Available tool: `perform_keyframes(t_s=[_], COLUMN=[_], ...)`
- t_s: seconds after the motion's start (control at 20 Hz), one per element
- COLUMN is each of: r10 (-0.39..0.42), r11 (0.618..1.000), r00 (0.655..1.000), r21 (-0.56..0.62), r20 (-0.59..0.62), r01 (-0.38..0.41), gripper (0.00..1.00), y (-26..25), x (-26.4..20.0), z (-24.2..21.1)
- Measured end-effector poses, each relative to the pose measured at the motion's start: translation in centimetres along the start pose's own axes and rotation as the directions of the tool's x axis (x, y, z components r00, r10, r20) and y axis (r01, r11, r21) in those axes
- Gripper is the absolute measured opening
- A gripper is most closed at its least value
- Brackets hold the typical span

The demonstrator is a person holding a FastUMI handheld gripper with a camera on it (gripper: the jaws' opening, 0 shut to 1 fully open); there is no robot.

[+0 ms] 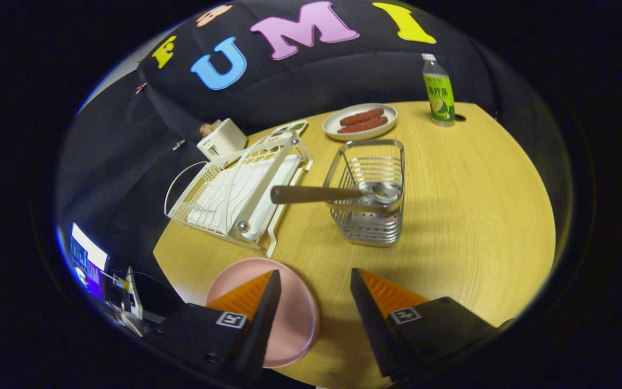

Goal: Take the plate from the dish rack, then take the spoon from the basket and place it into the plate.

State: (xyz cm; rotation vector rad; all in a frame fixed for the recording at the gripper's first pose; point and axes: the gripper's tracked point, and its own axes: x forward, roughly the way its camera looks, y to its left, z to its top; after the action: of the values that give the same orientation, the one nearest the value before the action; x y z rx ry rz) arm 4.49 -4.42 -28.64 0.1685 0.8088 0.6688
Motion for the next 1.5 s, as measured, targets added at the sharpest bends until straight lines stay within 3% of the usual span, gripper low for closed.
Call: perform_keyframes(t_s=[0.05,0.35,0.5,1.0,1.1,1.35,1.5], r10=[-0.008,-0.002,0.027,-0.005,-0.016,-0.028,-0.035], r11=[0.998,0.93,0.879,0.818,0.822,0.826,0.817], r00=[0.999,0.961,0.947,0.925,0.93,0.926,0.929], r21=[-0.054,-0.353,-0.458,-0.531,-0.525,-0.513,-0.525], r20=[0.043,0.278,0.321,0.379,0.368,0.377,0.368], r01=[0.011,0.104,0.131,0.222,0.222,0.233,0.238], gripper=[0.97,0.98,0.98,0.95,0.86,0.48,0.39], y=[-0.2,0.9,1.9,-0.2,-0.6,-0.5,-0.6], x=[-0.4,-2.9,-2.0,3.8,4.7,5.6,5.7], z=[1.0,6.3,7.2,8.6,8.3,8.6,8.4])
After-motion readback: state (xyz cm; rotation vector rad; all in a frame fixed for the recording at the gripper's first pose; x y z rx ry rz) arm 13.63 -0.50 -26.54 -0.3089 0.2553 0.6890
